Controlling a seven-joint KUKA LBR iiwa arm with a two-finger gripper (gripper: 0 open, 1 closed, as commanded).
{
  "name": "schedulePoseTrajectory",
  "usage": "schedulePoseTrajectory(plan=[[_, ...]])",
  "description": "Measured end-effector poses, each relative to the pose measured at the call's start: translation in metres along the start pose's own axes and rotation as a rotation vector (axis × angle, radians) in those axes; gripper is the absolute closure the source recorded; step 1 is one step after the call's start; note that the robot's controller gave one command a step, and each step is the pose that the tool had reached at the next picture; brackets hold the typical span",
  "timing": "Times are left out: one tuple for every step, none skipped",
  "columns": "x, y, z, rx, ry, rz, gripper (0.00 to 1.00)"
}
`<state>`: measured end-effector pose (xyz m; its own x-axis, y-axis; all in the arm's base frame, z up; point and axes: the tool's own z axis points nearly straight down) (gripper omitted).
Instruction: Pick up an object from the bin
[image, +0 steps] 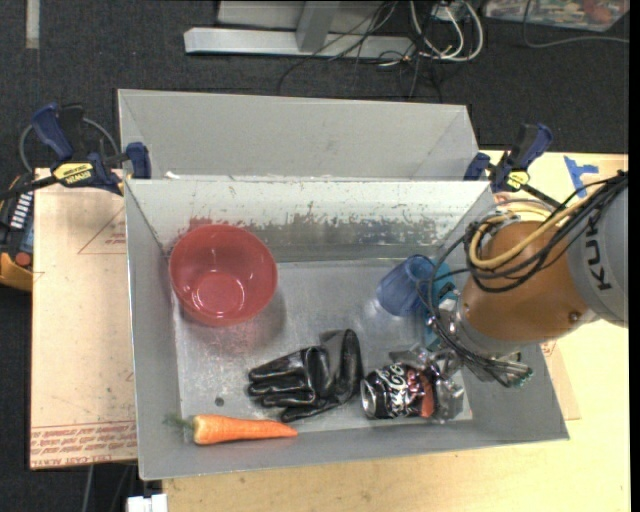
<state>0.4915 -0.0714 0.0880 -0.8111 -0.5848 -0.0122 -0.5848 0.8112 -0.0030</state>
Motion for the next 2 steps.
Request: schedulePoseTrajectory(plan=[[0.000,0.001,-0.012,-0.003,0.002,0.001,1.00],[0.000,0.001,-0.029,-0.003,0.002,0.001,1.00]])
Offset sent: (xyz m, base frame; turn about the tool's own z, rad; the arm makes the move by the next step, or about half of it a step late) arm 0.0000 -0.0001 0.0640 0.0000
